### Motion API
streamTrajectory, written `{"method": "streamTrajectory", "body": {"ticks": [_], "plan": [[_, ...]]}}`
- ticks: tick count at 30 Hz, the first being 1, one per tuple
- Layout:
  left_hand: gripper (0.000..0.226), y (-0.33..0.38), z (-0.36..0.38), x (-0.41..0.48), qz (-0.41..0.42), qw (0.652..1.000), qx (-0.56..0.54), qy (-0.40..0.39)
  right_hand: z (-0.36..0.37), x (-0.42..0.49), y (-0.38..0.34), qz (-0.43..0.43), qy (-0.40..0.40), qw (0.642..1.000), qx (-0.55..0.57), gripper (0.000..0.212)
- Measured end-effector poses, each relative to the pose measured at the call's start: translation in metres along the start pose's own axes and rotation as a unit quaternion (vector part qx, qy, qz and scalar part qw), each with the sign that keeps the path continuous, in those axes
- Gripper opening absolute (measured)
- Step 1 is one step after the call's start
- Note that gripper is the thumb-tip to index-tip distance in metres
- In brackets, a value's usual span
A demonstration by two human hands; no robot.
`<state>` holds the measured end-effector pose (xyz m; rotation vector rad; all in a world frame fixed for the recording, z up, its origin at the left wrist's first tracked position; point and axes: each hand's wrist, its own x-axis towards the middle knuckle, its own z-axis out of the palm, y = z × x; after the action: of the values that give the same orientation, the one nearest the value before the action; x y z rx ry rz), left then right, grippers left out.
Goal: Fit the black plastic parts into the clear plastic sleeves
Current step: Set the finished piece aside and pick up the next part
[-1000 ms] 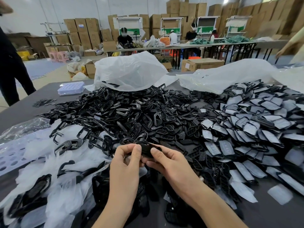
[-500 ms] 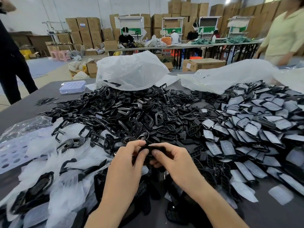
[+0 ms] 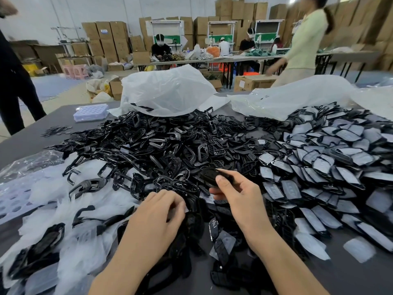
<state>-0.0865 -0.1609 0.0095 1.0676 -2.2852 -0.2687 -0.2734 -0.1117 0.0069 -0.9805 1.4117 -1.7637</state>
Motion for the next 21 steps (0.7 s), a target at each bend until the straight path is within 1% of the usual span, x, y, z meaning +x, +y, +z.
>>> {"method": "streamTrajectory", "body": {"ticks": [1, 3, 4, 6, 7, 9, 11, 15, 16, 17, 18, 21], "plan": [[0.015, 0.002, 0.001, 0.001, -0.03, 0.998, -0.054, 0.022, 0.001, 0.0, -0.001, 0.017, -0.015, 0.999, 0.034, 0.017], [0.017, 0.006, 0.002, 0.003, -0.088, 0.98, -0.165, 0.062, 0.004, -0.001, -0.003, 0.057, -0.067, 0.99, 0.113, 0.013], [0.016, 0.008, 0.001, 0.004, -0.107, 0.969, -0.209, 0.075, 0.005, -0.001, -0.003, 0.071, -0.1, 0.981, 0.148, 0.017], [0.016, 0.012, 0.002, 0.004, -0.132, 0.949, -0.278, 0.074, 0.009, -0.003, 0.001, 0.088, -0.159, 0.966, 0.184, 0.026], [0.018, 0.014, 0.003, 0.004, -0.143, 0.941, -0.302, 0.063, 0.011, -0.004, 0.003, 0.089, -0.178, 0.963, 0.184, 0.026], [0.022, 0.016, 0.006, 0.004, -0.155, 0.932, -0.326, 0.04, 0.016, -0.007, 0.007, 0.086, -0.191, 0.965, 0.159, 0.023], [0.022, 0.017, 0.008, 0.004, -0.154, 0.924, -0.349, 0.034, 0.017, -0.008, 0.009, 0.08, -0.187, 0.969, 0.14, 0.023], [0.022, 0.018, 0.008, 0.005, -0.183, 0.876, -0.446, 0.01, 0.013, -0.006, 0.005, 0.072, -0.169, 0.964, 0.194, 0.021], [0.022, 0.018, 0.009, 0.006, -0.185, 0.871, -0.455, -0.001, 0.012, -0.005, 0.004, 0.075, -0.168, 0.96, 0.212, 0.022], [0.022, 0.019, 0.009, 0.006, -0.182, 0.873, -0.452, -0.008, 0.012, -0.005, 0.003, 0.078, -0.165, 0.957, 0.227, 0.021], [0.021, 0.019, 0.011, 0.005, -0.172, 0.884, -0.434, -0.009, 0.011, -0.005, 0.002, 0.082, -0.16, 0.955, 0.236, 0.02], [0.019, 0.021, 0.014, 0.001, -0.122, 0.931, -0.344, 0.006, 0.011, -0.004, 0.0, 0.099, -0.158, 0.949, 0.253, 0.019]]}}
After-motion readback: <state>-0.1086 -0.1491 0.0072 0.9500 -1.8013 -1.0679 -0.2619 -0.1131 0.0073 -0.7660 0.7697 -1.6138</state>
